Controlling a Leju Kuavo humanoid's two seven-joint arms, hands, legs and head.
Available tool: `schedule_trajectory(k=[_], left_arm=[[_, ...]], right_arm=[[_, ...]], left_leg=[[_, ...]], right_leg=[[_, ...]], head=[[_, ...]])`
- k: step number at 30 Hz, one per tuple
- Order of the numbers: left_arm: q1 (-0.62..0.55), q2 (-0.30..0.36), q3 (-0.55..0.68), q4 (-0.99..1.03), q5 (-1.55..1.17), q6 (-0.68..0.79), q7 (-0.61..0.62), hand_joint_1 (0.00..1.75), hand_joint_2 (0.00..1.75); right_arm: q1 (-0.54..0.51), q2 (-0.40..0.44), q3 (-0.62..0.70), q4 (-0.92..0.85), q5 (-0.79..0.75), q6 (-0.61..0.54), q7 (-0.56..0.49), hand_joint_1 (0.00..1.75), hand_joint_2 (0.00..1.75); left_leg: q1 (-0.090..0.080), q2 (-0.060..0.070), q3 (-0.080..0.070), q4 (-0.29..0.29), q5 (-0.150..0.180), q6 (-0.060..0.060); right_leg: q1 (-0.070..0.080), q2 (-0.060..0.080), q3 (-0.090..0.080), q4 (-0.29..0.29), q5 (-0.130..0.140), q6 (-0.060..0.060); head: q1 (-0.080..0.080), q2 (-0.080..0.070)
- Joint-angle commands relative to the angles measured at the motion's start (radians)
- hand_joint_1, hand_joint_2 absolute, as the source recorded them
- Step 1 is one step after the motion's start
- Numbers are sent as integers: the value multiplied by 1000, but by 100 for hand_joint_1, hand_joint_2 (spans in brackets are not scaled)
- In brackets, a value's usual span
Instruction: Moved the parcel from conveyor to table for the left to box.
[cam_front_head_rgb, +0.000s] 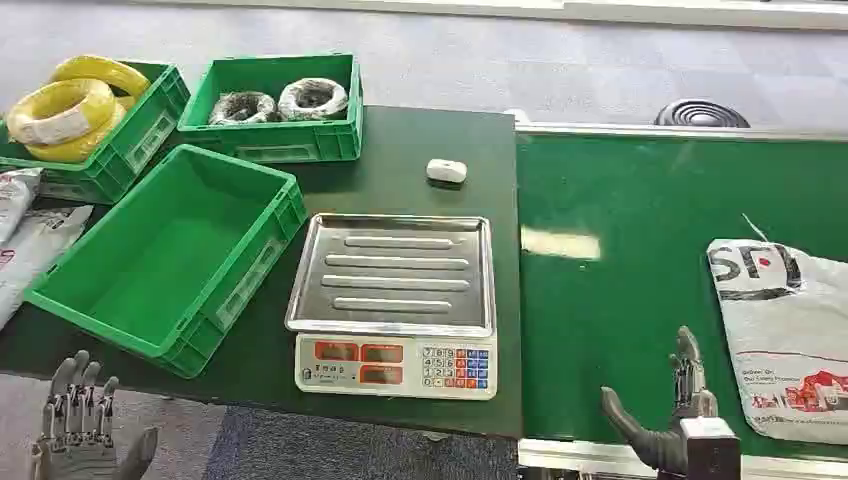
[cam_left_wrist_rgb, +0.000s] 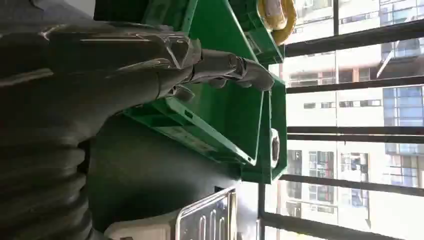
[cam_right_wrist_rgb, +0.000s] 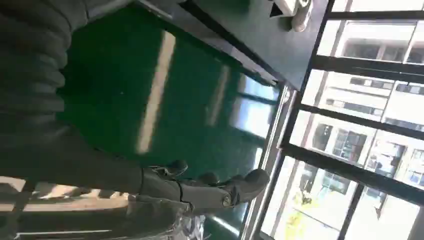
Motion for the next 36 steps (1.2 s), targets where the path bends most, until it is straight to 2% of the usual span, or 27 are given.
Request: schedule_trajectory(k=[1,3,4,5,6,9,11,14,17,20,22,23,27,29,31,32,36], left_arm=[[4,114,-102,76,29,128,43,0,175],[-8,146,-132,93,40,143,41,0,175],[-14,169,-161,110,52,148,38,0,175],[-28,191,-204,139,69,187,22,0,175],[-33,199,-224,150,72,207,15,0,175],[-30,207,-235,148,75,218,12,0,175],[-27,227,-260,143,90,245,14,0,175],[-32,230,-265,140,96,251,14,0,175],[-42,219,-261,134,96,259,19,0,175],[-47,199,-248,126,85,263,29,0,175],[-49,195,-247,125,81,261,32,0,175],[-51,196,-247,128,79,258,33,0,175],[-75,209,-246,153,69,235,36,0,175],[-86,204,-235,158,61,218,42,0,175],[-94,200,-222,158,54,204,46,0,175],[-95,198,-219,157,54,203,46,0,175],[-93,191,-204,149,49,191,52,0,175]], right_arm=[[-424,-177,-128,634,424,-238,191,0,175],[-617,-242,-152,935,418,-147,240,0,175],[-791,-343,-78,1145,577,-135,373,0,175],[-905,-449,-81,1348,603,-39,630,0,175],[-931,-490,-86,1363,605,0,610,0,175],[-923,-484,-97,1364,601,-8,602,0,175],[-912,-472,-117,1359,604,-49,594,0,175],[-904,-469,-136,1351,595,-63,570,0,175],[-907,-463,-179,1345,566,-57,530,0,175],[-930,-463,-162,1352,602,-63,554,0,175],[-940,-475,-154,1359,619,-44,578,0,175],[-941,-482,-148,1367,630,-14,611,0,175],[-900,-512,-127,1385,676,267,794,0,175],[-871,-512,-151,1387,662,349,819,0,175],[-856,-509,-156,1388,661,405,819,150,175],[-856,-506,-154,1386,663,409,819,169,175],[-867,-494,-156,1381,667,414,823,168,175]], left_leg=[[0,6,3,-4,1,2],[0,9,4,-3,2,2],[-1,11,5,-5,3,3],[-1,11,4,-6,4,4],[-3,13,4,-3,4,4],[-7,3,2,1,6,7],[-10,-10,-3,0,10,12],[-9,-8,0,-2,9,11],[-9,-9,-6,0,9,11],[-8,-5,-4,-4,10,11],[-9,-6,-7,0,8,11],[-9,-5,-7,-1,9,11],[-9,-7,-6,-1,9,11],[-9,-9,-6,-1,9,11],[-9,-9,-6,0,9,11],[-9,-9,-5,-2,9,11],[-8,-6,-5,-2,9,10]], right_leg=[[0,4,2,-5,3,-1],[0,7,2,-5,5,-1],[0,8,2,-7,7,0],[0,7,2,-8,9,-1],[-3,10,1,-5,9,0],[-7,0,-1,-2,8,4],[-9,-12,0,-3,7,7],[-8,-11,2,-5,7,6],[-9,-11,-3,-2,6,7],[-7,-9,-2,-6,9,4],[-9,-9,-5,-2,7,7],[-8,-9,-5,-3,7,6],[-8,-12,-3,-4,7,5],[-8,-13,-2,-3,6,7],[-9,-12,-3,-3,6,7],[-8,-13,-2,-4,7,6],[-7,-10,-2,-5,7,5]], head=[[0,0],[0,0],[0,0],[0,0],[0,0],[-2,0],[0,0],[0,0],[-1,0],[-1,0],[-1,0],[-1,0],[-1,0],[-1,0],[-2,0],[-1,0],[-1,0]])
